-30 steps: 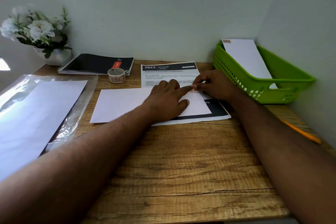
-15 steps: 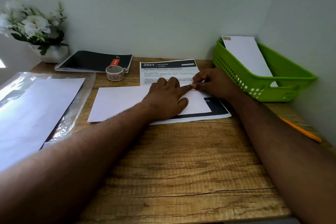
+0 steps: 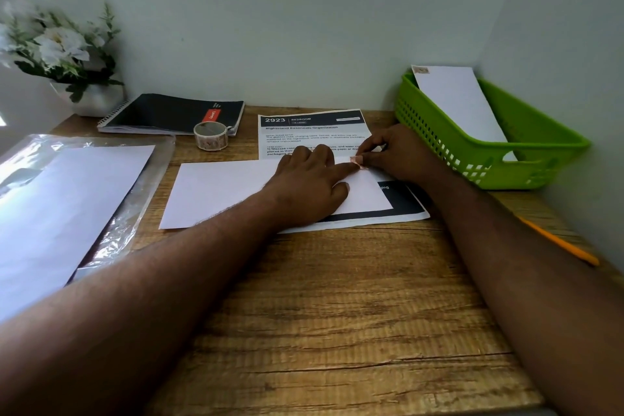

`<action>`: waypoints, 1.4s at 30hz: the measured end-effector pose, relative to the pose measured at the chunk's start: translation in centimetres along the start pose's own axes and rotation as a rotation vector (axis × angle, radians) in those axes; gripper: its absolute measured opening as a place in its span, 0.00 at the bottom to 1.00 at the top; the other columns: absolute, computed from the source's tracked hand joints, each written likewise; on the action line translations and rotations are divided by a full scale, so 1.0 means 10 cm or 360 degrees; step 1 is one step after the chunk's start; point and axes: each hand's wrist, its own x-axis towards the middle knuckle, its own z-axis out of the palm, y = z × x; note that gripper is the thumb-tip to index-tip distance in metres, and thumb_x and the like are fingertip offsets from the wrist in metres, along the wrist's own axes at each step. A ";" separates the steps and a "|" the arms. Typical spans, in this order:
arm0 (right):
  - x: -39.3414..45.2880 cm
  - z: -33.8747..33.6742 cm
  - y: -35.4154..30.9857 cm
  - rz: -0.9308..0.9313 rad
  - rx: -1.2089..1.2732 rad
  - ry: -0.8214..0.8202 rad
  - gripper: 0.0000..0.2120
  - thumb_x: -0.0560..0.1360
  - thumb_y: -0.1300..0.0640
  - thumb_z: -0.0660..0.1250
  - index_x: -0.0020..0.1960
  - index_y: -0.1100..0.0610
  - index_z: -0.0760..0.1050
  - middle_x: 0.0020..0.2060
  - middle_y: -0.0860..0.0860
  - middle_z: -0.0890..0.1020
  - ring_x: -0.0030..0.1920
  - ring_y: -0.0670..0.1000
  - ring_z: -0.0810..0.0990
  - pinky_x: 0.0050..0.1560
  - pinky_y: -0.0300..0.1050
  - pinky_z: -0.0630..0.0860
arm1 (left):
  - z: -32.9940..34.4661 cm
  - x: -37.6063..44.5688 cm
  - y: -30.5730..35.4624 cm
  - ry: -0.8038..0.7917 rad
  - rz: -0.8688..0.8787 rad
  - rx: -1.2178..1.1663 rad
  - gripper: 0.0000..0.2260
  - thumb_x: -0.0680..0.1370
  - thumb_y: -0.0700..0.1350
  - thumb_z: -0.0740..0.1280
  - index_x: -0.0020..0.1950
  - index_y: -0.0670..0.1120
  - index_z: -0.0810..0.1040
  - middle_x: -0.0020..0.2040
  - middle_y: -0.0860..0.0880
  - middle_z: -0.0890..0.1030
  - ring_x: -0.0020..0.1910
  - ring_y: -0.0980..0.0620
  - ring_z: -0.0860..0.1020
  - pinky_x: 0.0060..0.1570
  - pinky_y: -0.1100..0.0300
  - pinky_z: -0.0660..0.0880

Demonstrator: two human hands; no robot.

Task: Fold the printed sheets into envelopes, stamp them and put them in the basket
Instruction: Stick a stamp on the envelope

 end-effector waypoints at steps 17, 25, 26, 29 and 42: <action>0.02 0.02 -0.01 0.0048 -0.0014 0.0031 0.06 0.70 0.53 0.75 0.45 0.54 0.84 0.37 0.43 0.80 0.36 0.38 0.74 0.34 0.28 0.64 | -0.01 0.01 0.00 -0.0034 -0.0009 -0.0014 0.21 0.82 0.57 0.51 0.76 0.61 0.58 0.68 0.48 0.64 0.67 0.46 0.62 0.66 0.49 0.59; 0.08 0.08 -0.02 0.0108 0.0073 0.0088 0.04 0.69 0.60 0.74 0.43 0.59 0.84 0.41 0.52 0.85 0.42 0.47 0.81 0.46 0.41 0.76 | 0.01 0.02 -0.01 -0.0031 -0.0006 -0.0015 0.21 0.82 0.57 0.51 0.76 0.61 0.58 0.68 0.49 0.64 0.67 0.45 0.62 0.66 0.48 0.60; 0.09 0.07 -0.02 0.0126 0.0099 0.0078 0.03 0.69 0.61 0.75 0.43 0.59 0.84 0.41 0.53 0.85 0.41 0.48 0.81 0.45 0.42 0.76 | 0.01 0.02 -0.01 -0.0030 -0.0007 -0.0012 0.21 0.82 0.57 0.51 0.76 0.61 0.58 0.68 0.48 0.64 0.67 0.45 0.62 0.66 0.48 0.60; 0.09 0.06 -0.01 0.0188 0.0189 0.0081 0.04 0.67 0.62 0.76 0.41 0.61 0.83 0.39 0.56 0.84 0.39 0.50 0.80 0.43 0.44 0.76 | 0.00 0.01 -0.01 -0.0036 -0.0004 -0.0008 0.21 0.82 0.57 0.50 0.76 0.61 0.58 0.68 0.48 0.64 0.67 0.45 0.62 0.67 0.48 0.59; -0.06 -0.02 -0.01 0.0221 0.0361 0.0032 0.07 0.68 0.60 0.76 0.42 0.63 0.82 0.37 0.53 0.82 0.33 0.44 0.75 0.34 0.38 0.72 | -0.02 0.01 0.00 -0.0089 -0.0020 0.0065 0.23 0.82 0.58 0.49 0.77 0.56 0.58 0.71 0.48 0.62 0.69 0.45 0.61 0.68 0.48 0.59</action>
